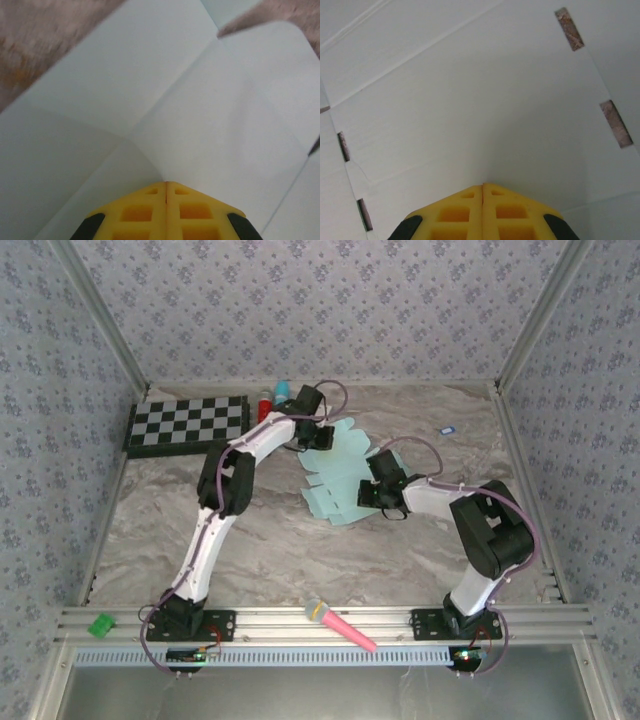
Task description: Fold the paper box
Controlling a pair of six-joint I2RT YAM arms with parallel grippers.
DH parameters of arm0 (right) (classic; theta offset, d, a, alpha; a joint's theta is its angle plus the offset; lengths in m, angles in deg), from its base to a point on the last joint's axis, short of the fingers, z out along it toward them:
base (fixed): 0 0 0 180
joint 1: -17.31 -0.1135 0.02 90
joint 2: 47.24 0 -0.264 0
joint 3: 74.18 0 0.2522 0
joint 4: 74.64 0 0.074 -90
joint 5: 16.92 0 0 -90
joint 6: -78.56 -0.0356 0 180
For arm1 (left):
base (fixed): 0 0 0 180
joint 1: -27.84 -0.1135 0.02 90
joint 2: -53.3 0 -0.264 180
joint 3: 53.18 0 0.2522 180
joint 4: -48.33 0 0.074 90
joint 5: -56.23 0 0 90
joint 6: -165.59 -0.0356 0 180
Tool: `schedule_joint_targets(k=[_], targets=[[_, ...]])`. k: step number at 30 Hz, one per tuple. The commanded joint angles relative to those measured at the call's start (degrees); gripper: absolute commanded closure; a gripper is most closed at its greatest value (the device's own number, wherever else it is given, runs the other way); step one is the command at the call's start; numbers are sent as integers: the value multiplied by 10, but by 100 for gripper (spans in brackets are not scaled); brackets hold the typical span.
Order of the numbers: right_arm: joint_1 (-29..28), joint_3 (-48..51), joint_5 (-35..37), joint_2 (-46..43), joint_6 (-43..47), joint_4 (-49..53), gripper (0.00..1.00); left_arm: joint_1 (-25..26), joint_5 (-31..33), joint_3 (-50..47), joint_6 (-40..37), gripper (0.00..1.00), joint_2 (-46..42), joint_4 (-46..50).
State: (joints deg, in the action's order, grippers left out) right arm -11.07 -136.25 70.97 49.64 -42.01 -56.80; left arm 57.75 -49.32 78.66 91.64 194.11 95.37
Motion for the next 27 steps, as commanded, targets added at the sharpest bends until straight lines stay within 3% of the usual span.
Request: schedule_joint_targets(k=[1, 13, 21, 27], targets=[[7, -8, 42, 20, 9, 47, 93, 14, -31, -103, 10, 100, -54, 23], [31, -57, 112, 23, 47, 130, 91, 68, -25, -347, 76, 100, -207, -66], [45, -107, 80, 59, 88, 118, 89, 134, -23, -430, 113, 100, -269, -96], [41, -154, 84, 65, 91, 129, 88, 135, -5, -439, 123, 97, -328, -106]])
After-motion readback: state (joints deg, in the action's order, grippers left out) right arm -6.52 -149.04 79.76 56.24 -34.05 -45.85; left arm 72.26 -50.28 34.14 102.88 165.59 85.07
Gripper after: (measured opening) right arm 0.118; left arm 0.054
